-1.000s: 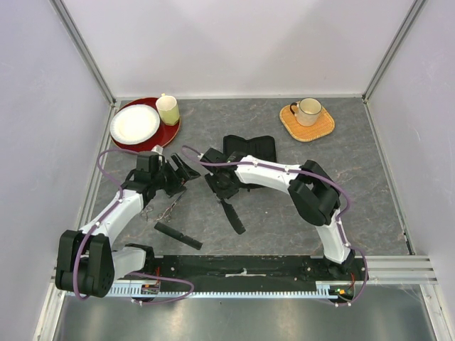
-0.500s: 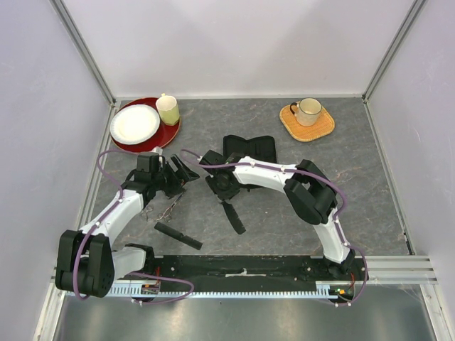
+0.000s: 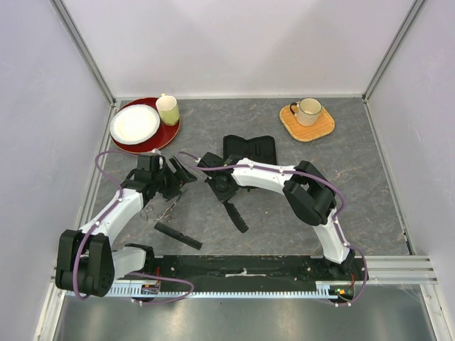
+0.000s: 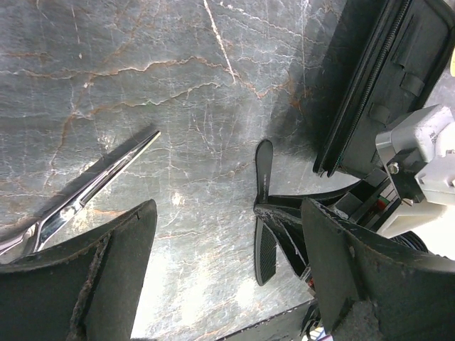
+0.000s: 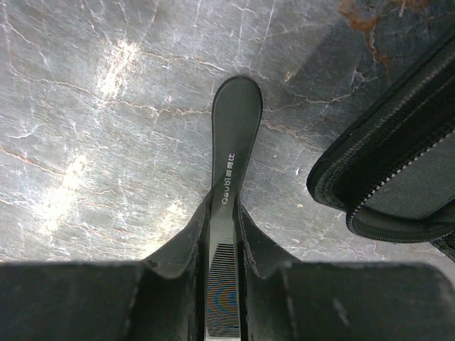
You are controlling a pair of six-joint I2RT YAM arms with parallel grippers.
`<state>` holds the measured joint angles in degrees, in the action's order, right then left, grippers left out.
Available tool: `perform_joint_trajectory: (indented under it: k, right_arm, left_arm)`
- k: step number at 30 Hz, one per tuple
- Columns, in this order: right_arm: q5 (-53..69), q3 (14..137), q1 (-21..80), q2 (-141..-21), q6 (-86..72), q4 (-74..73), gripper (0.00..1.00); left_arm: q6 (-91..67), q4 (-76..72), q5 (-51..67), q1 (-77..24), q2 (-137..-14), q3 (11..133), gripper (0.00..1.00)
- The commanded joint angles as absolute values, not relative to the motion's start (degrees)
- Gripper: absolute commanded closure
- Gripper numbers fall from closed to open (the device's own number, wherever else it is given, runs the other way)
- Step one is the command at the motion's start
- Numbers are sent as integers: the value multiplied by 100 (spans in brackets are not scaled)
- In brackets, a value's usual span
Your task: Sort the hair-cutting tools
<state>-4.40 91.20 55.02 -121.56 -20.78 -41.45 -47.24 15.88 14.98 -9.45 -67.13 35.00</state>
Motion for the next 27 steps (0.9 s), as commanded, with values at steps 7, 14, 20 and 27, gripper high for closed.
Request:
perform_joint_trajectory:
  k: [7,14,20,27]
  right_arm:
    - [-659,9237,5564,-11997,-2259,-4192,85]
    - [-659,9343,5572,-11751,-2373,-4192,85]
    - [-659,9430,5563,-11619,-2426,-4184,85]
    - [-536,9580,5572,-11496,-2452,-4175,85]
  left_arm:
    - [-4544,1468,1573,-949,-6741,3656,12]
    - [-4562,1292,1766,-958,-6724,3595,12]
    - [-4570,1187,1863,-958,-6724,3560,12]
    - [-4701,590,2346,-949,-6741,3358,12]
